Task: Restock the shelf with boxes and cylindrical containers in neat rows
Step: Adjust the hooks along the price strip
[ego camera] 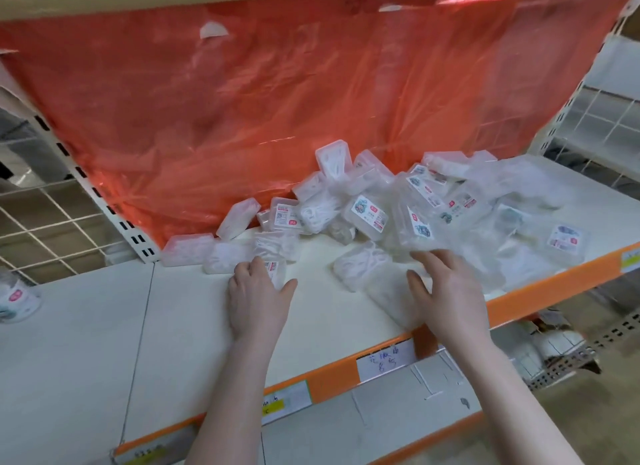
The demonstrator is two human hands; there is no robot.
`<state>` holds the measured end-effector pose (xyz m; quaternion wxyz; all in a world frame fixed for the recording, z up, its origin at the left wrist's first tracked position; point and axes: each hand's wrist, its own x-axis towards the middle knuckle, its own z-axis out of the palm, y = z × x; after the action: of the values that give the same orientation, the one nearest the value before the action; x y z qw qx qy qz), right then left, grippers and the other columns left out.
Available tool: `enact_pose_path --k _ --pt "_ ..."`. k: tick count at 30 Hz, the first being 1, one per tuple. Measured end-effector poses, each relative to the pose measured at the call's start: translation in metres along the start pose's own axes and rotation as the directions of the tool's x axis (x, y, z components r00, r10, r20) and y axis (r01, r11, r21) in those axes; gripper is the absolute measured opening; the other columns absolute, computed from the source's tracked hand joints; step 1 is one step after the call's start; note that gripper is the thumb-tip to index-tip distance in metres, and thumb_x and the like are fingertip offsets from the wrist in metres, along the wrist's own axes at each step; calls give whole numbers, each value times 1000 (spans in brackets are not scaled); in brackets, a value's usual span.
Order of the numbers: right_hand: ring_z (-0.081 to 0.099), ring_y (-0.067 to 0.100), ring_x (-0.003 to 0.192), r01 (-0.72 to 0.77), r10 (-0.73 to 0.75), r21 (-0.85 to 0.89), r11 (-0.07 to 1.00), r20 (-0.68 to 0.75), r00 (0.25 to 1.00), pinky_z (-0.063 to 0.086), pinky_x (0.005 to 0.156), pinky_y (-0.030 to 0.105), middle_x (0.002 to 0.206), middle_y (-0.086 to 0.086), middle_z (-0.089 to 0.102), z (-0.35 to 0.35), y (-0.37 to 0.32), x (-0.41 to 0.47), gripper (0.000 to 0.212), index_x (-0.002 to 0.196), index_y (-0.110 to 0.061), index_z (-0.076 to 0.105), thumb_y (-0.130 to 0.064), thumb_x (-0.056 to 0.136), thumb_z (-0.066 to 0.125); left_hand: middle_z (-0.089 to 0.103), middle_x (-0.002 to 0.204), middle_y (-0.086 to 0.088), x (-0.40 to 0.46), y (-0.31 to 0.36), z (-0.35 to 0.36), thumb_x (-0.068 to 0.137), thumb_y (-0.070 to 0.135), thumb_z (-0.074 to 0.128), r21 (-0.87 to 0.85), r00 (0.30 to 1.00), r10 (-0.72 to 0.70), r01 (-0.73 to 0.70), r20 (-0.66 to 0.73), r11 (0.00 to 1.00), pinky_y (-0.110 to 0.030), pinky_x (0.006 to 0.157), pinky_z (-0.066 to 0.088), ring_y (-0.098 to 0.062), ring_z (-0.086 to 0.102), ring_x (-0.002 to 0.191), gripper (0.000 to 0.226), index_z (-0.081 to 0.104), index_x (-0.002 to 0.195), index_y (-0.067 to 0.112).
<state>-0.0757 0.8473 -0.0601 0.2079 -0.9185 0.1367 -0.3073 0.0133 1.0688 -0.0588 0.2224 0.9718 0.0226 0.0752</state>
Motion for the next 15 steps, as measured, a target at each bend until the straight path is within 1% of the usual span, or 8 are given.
enact_pose_path --k 3,6,8,11,15 --pt "56 36 93 -5 7 28 1000 -59 998 46 79 40 99 14 63 -1 8 12 30 108 -6 67 -6 79 69 49 122 -19 1 3 0 78 31 72 -5 999 -38 38 -8 999 -42 91 39 -38 47 110 59 49 126 6" --pt "58 38 89 33 -31 18 999 -96 995 48 75 41 96 17 63 1 12 24 31 107 -4 66 -5 77 70 50 119 -22 1 2 1 76 24 72 -24 998 -59 59 2 998 -42 89 39 -40 49 108 57 50 125 5" --pt "58 38 85 60 -59 7 998 -113 992 49 72 41 93 18 63 2 14 30 31 106 -3 66 -5 76 71 50 120 -21 0 2 1 76 23 72 -32 998 -56 57 20 998 -41 90 39 -39 48 109 59 49 128 6" --pt "58 38 83 89 -89 -5 996 -128 988 48 73 42 91 18 63 4 17 36 30 105 -2 66 -5 76 71 49 121 -19 -2 1 0 76 22 72 -56 998 -47 49 37 997 -40 92 39 -37 47 112 63 47 131 7" --pt "58 38 80 116 -119 -29 993 -101 988 47 70 42 89 18 62 9 18 42 30 103 -1 65 -7 75 72 49 122 -16 -5 -2 0 76 23 72 -81 999 -36 39 40 996 -40 92 40 -34 47 113 64 47 133 8"
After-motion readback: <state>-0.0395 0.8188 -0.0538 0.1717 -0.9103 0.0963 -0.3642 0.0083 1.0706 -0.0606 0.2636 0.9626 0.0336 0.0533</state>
